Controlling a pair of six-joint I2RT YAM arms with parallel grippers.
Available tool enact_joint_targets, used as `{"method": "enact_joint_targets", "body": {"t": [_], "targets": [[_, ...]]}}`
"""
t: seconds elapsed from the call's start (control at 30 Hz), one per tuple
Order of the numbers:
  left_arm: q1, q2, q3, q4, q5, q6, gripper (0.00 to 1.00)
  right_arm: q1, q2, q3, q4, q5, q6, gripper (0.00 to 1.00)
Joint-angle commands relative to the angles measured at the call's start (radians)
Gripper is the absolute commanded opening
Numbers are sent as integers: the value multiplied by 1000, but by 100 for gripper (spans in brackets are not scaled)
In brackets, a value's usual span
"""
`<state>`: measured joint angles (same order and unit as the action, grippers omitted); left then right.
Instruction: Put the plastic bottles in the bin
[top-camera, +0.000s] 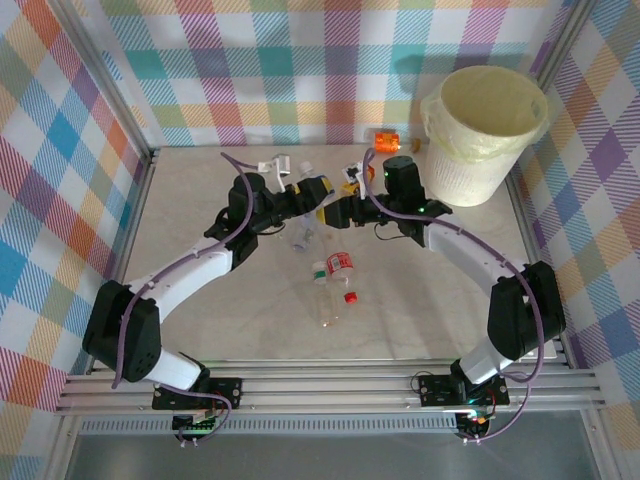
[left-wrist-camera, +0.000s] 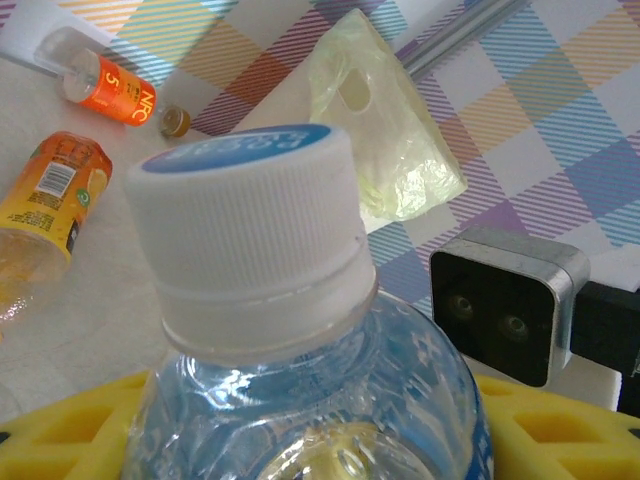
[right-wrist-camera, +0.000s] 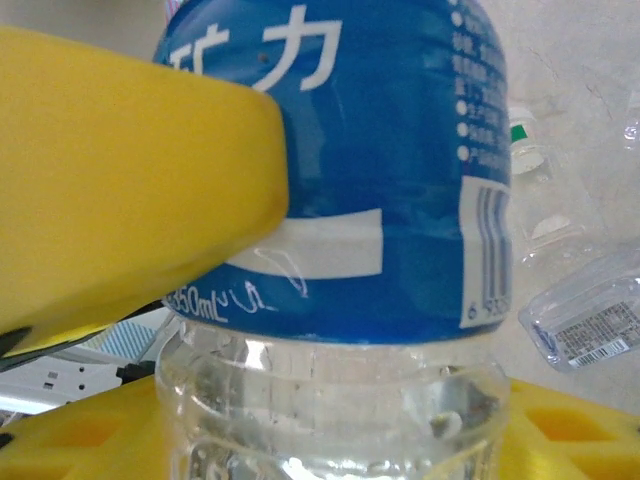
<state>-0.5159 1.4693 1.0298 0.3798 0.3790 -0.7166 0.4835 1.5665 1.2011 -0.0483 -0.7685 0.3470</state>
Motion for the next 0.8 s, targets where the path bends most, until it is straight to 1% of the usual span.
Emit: {"method": "enact_joint_targets", "body": {"t": [0.0,0.07,0.13,0.17,0.2,0.27,0.37,0.47,0.63,0.77], "targets": [[-22,14,45,48,24,8,52,7,-14,20,-65,-26,-41,57],[-24,19,53,38,22,11,53,7,-19,21,-91,-11,-53,51],[-24,24,66,5,17,27,57,7,-25,22,-106,14,-58,48],[-24,24,83,-40,4,43,60,7,-29,22,-112,27,-59,47],[-24,23,102,-84,-10,59,64,7,-34,19,-113,43,-59,46],[-24,22,143,-166,-24,94,75,7,-47,13,-114,95,-58,45],[-22,7,175,-222,-39,128,90,7,-59,8,-128,159,-67,42],[-18,-16,181,-236,-45,134,99,7,-69,5,-146,219,-71,40],[-11,-74,173,-265,-78,138,100,4,-86,6,-179,319,-87,38],[-10,-133,162,-327,-154,159,100,-9,-96,16,-215,405,-102,37]]}}
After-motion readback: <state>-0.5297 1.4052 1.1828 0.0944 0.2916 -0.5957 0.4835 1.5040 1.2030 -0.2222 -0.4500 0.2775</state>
